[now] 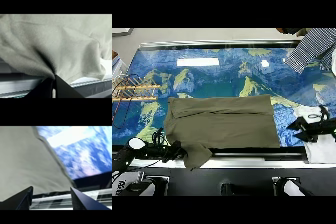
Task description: Fold the clothes and pants, and hang the long-sleeved shirts on hangers.
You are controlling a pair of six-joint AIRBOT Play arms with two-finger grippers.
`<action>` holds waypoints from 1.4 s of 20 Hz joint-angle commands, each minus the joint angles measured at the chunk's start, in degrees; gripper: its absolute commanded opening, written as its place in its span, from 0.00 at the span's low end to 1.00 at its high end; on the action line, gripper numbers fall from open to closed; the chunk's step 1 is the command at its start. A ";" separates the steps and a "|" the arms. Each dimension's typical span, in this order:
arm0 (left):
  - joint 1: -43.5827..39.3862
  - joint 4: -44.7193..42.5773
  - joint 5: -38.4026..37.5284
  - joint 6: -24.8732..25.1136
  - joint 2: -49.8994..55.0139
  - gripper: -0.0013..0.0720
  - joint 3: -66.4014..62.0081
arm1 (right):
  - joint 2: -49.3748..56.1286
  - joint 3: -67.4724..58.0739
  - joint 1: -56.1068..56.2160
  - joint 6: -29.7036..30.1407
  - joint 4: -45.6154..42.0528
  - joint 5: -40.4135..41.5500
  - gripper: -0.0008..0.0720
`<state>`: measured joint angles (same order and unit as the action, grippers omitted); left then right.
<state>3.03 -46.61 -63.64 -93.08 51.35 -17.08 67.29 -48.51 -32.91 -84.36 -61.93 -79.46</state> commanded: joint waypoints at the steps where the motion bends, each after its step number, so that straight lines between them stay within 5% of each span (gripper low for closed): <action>1: -0.02 0.09 0.02 0.13 0.02 0.04 -0.07 | 0.57 7.80 -1.11 2.05 -1.51 3.54 0.77; 19: -0.02 0.13 0.04 0.07 0.02 0.04 -0.07 | 0.57 18.95 -1.07 9.42 5.73 10.49 0.75; 22: -0.02 0.13 0.02 0.07 0.02 0.04 -0.07 | 0.57 19.96 -1.07 11.32 9.03 12.41 0.59; 26: 0.00 0.09 0.04 0.13 0.00 0.04 -0.55 | 0.57 19.96 -1.07 13.16 9.27 12.98 0.08; 28: 0.00 -0.46 -0.22 0.13 -0.02 0.04 -2.75 | 0.55 19.93 -1.07 14.05 11.21 12.26 0.06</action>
<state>3.03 -46.54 -63.66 -92.99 51.35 -18.11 67.90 -28.69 -34.00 -71.99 -53.34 -66.37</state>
